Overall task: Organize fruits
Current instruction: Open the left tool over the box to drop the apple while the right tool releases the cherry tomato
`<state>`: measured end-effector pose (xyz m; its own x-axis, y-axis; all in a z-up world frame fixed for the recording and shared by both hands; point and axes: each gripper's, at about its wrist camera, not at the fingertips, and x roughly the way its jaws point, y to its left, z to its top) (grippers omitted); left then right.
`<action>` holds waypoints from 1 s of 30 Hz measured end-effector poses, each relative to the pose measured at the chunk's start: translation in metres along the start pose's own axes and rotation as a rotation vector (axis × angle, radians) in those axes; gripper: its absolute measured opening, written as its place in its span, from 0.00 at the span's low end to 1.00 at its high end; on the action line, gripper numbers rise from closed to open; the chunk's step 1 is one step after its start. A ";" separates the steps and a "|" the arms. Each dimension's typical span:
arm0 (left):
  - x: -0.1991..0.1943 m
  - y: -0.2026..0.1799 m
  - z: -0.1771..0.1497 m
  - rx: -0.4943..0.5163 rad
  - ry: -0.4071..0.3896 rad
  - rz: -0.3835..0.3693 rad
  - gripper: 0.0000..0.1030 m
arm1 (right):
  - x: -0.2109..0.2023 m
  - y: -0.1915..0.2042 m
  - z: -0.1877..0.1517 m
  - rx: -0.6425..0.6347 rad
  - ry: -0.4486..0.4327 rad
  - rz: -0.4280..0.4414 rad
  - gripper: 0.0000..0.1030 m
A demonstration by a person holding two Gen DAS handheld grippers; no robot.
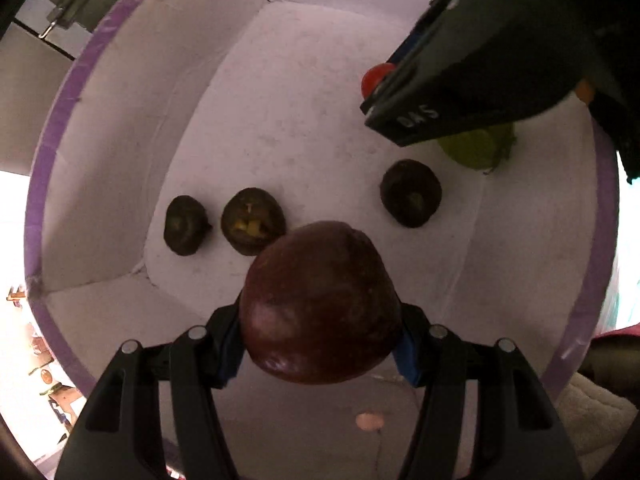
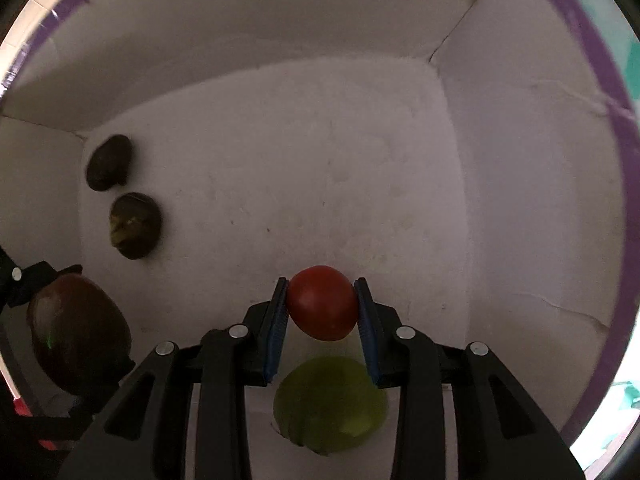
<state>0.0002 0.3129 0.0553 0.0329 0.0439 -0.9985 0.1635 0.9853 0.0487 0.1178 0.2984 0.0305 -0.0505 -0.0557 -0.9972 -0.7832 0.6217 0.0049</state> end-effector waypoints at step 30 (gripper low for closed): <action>-0.069 -0.006 0.004 -0.142 -0.360 0.125 0.94 | -0.137 -0.066 -0.142 0.330 -0.679 0.081 0.84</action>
<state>0.0013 0.3038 0.1235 0.3908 0.1292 -0.9114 -0.0009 0.9902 0.1400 0.0886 0.1540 0.1771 0.3761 0.4273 -0.8222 -0.5622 0.8106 0.1641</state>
